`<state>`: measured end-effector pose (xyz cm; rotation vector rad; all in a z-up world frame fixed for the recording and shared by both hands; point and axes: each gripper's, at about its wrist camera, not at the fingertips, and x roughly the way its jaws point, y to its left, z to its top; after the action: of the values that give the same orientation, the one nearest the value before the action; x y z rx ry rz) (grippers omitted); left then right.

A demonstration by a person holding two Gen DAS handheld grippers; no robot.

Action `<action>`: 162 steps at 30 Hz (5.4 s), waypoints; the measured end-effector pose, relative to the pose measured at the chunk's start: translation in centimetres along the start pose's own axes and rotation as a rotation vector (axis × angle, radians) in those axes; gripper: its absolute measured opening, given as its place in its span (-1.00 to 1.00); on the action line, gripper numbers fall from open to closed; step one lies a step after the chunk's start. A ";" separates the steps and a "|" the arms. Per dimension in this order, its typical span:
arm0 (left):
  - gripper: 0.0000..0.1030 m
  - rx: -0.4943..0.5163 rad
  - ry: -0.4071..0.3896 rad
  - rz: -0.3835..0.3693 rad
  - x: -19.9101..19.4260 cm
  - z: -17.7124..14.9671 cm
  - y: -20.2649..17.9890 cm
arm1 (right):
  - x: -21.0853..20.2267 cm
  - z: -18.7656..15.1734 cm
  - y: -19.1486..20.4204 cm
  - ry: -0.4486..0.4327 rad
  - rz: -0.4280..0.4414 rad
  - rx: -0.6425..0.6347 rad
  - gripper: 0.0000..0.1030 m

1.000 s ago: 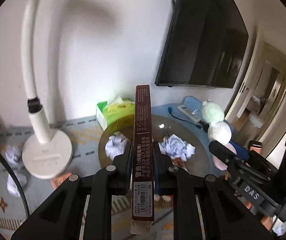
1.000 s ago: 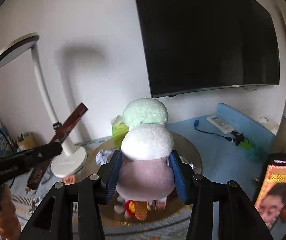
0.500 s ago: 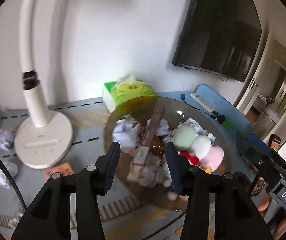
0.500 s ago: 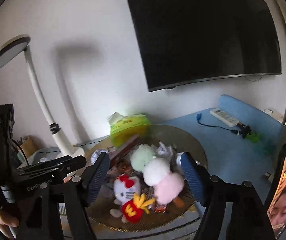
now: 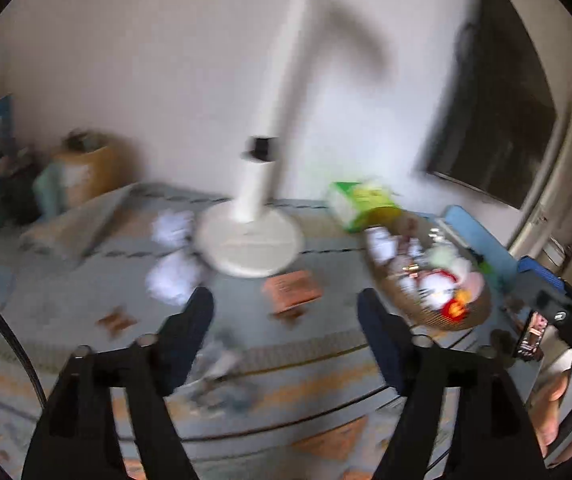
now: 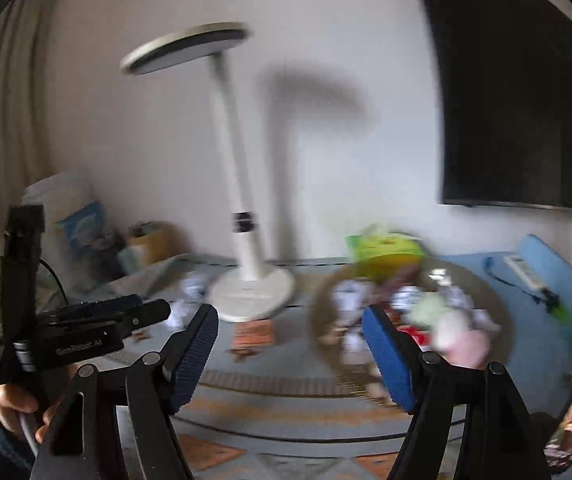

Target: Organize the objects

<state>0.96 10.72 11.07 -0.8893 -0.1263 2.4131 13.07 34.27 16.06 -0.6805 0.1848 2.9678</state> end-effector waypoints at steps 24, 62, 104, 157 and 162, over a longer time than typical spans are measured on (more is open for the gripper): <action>0.44 -0.119 0.129 0.258 2.6 -6.9 12.3 | 12.7 -8.6 4.8 0.230 0.144 0.012 0.57; -0.22 0.013 0.036 0.163 12.3 1.0 8.6 | 23.9 -5.8 4.6 0.436 -0.067 0.040 0.07; -0.22 -0.104 0.117 0.248 0.9 -10.1 6.8 | 3.8 -14.4 -3.8 0.465 0.121 0.049 0.46; -0.19 -0.099 0.139 0.276 1.4 -10.1 6.9 | 9.0 -12.9 1.8 0.372 -0.041 0.096 -0.20; -0.21 -0.078 0.129 0.295 1.1 -10.1 6.5 | 7.3 -12.6 2.6 0.285 0.029 0.062 -0.20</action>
<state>3.51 4.83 0.92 -1.1674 -0.0432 2.6252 11.61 30.42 1.88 -1.0991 0.3076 2.8635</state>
